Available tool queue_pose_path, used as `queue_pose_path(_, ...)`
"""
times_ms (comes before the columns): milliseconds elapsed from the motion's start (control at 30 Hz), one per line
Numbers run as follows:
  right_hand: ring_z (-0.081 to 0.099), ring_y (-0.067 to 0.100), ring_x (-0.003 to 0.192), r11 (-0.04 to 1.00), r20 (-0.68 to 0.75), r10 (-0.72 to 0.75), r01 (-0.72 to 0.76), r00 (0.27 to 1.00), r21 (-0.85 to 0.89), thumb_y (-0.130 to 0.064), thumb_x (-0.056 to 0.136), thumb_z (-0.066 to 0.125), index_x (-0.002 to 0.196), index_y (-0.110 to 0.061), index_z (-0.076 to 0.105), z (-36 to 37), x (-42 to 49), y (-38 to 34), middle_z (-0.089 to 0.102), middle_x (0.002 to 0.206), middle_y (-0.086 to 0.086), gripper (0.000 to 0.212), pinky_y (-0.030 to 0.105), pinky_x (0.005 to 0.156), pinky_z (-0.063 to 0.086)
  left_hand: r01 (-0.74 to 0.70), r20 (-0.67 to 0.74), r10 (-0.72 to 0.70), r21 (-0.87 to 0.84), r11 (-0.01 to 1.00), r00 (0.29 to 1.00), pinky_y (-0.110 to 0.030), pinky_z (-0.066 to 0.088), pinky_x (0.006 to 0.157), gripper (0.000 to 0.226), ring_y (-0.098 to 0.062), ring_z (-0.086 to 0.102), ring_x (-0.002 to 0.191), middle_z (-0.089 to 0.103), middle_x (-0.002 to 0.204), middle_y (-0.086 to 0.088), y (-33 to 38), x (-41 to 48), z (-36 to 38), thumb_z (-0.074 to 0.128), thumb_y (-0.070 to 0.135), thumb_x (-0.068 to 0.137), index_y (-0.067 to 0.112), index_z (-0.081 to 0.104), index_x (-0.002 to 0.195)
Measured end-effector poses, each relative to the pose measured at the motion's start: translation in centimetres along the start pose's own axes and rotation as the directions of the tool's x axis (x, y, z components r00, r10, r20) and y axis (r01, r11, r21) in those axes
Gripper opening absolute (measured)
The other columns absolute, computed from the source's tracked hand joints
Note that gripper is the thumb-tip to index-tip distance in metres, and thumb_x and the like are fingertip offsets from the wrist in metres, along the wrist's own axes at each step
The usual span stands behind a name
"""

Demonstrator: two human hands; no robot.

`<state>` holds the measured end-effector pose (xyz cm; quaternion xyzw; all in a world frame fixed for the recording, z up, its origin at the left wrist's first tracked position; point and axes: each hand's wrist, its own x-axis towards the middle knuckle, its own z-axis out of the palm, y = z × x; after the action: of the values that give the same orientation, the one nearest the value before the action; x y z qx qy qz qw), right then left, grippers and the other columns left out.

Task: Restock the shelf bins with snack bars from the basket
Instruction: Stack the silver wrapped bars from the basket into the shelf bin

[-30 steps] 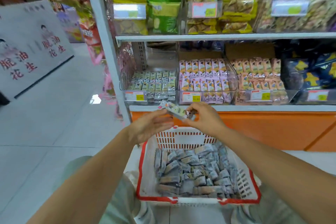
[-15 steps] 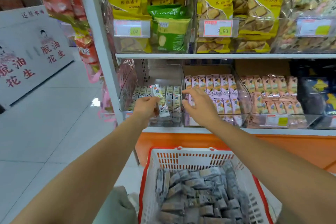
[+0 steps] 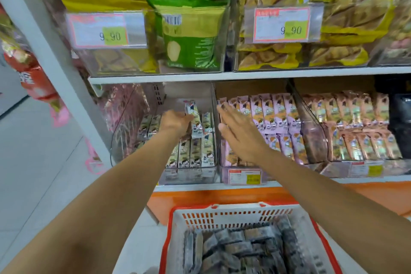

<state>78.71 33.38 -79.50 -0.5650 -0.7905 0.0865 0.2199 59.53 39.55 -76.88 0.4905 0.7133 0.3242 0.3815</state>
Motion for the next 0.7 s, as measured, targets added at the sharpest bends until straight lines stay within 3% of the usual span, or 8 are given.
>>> queue_pose_path(133,0.002,0.021,0.15,0.968,-0.014,0.042,-0.044,0.999,-0.247,-0.054,0.096,0.009,0.156,-0.027,0.011,0.4,1.5,2.6,0.012,0.163,0.001,0.066,0.041,0.119,-0.005,0.004,0.018,-0.003,-0.047,0.999,1.0,-0.034,0.052,0.074,0.032,-0.025,0.063,0.073,0.064,0.078,-0.014,0.5,1.8,1.3,0.068,0.029,0.09,0.006,0.058,0.072)
queue_pose_path(233,0.0,0.022,0.15,0.973,-0.029,0.036,-0.042,0.999,-0.226,-0.058,0.092,-0.001,0.156,-0.027,0.014,1.4,1.4,3.0,0.012,0.163,0.0,0.073,0.039,0.117,-0.013,-0.05,0.033,0.05,0.002,0.999,0.998,-0.037,0.053,0.08,0.023,-0.028,0.067,0.083,0.065,0.089,-0.012,0.6,1.8,2.1,0.062,0.027,0.095,0.006,0.059,0.087)
queue_pose_path(400,-0.004,0.018,0.15,0.98,-0.073,0.04,-0.054,0.997,-0.193,-0.053,0.094,0.004,0.156,-0.026,0.015,2.0,1.3,3.1,0.01,0.163,-0.001,0.068,0.039,0.118,-0.016,-0.105,0.008,0.105,0.018,0.994,0.994,-0.044,0.053,0.09,0.027,-0.033,0.067,0.096,0.07,0.104,-0.015,0.6,2.7,2.6,0.059,0.028,0.096,0.006,0.068,0.108)
queue_pose_path(500,-0.005,0.017,0.15,0.982,-0.079,0.042,-0.056,0.996,-0.182,-0.051,0.094,0.006,0.156,-0.027,0.014,2.1,1.2,3.1,0.009,0.163,-0.001,0.066,0.041,0.12,-0.014,-0.134,0.062,0.129,0.084,0.987,0.99,-0.036,0.052,0.09,0.03,-0.03,0.064,0.101,0.068,0.108,-0.01,0.6,3.0,3.0,0.058,0.027,0.096,0.005,0.064,0.117)
queue_pose_path(567,-0.005,0.017,0.15,0.982,-0.083,0.04,-0.054,0.996,-0.181,-0.05,0.094,0.006,0.156,-0.027,0.014,2.1,1.2,3.1,0.008,0.163,-0.001,0.066,0.041,0.12,-0.013,-0.178,0.117,0.161,0.147,0.973,0.98,-0.03,0.047,0.087,0.031,-0.027,0.061,0.1,0.066,0.109,-0.007,0.5,2.7,3.4,0.055,0.022,0.098,0.006,0.062,0.124)
queue_pose_path(700,-0.003,0.018,0.15,0.982,-0.103,0.03,-0.049,0.994,-0.182,-0.048,0.096,0.009,0.155,-0.026,0.016,2.3,1.2,3.2,0.011,0.163,-0.001,0.064,0.04,0.119,-0.014,-0.253,0.189,0.213,0.216,0.943,0.958,-0.034,0.05,0.089,0.032,-0.026,0.06,0.09,0.066,0.109,-0.013,-0.1,1.9,3.5,0.048,0.014,0.1,0.004,0.059,0.128)
